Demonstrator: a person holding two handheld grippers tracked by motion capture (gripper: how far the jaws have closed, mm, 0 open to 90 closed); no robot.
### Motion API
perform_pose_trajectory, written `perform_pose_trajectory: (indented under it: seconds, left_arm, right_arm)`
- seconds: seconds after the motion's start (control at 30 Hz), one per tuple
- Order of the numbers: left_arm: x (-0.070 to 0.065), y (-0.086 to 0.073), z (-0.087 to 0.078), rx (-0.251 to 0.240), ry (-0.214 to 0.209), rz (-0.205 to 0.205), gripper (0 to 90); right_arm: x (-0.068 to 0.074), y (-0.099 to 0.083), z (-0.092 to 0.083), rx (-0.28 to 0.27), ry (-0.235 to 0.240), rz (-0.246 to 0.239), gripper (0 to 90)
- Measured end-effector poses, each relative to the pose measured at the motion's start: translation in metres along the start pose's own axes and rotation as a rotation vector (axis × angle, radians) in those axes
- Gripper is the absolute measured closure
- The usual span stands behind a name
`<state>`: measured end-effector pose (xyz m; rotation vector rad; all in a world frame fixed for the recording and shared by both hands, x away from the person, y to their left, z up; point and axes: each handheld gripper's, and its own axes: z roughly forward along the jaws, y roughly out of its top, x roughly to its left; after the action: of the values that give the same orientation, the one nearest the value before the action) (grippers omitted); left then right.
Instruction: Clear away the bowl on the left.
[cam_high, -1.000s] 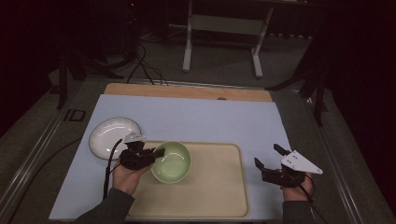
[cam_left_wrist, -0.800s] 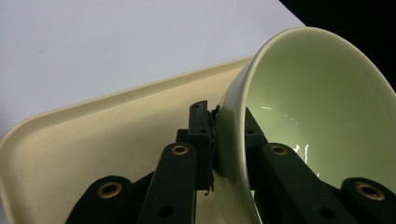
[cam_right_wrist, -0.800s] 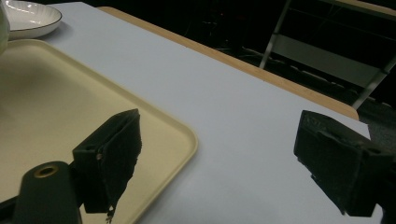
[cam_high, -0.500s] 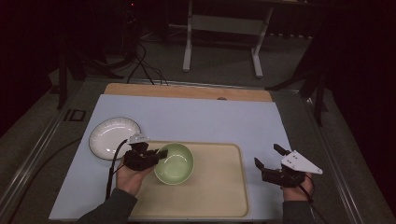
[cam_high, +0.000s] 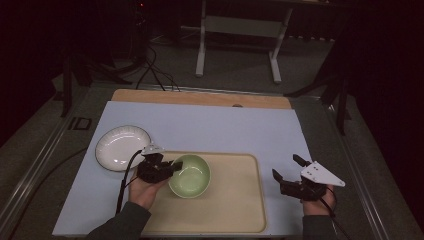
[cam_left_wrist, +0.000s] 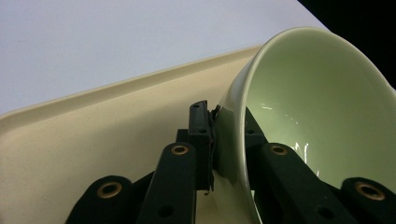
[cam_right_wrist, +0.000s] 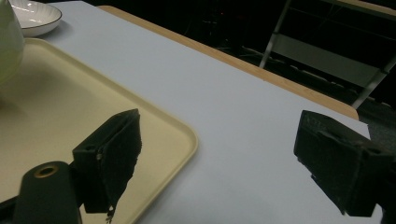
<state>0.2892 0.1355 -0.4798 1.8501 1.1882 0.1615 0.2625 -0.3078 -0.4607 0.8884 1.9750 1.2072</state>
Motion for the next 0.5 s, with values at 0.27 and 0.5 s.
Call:
perform_pose_trajectory:
  seconds: [0.27, 0.5]
  left_arm:
    - [-0.002, -0.002, 0.007, 0.009, 0.006, 0.004, 82.5]
    - [-0.004, -0.003, 0.013, 0.024, 0.009, 0.01, 82.4]
  right_arm:
    - [0.0, 0.0, 0.0, 0.001, -0.001, 0.0, 14.6]
    - [0.0, 0.0, 0.0, 0.001, -0.001, 0.0, 14.6]
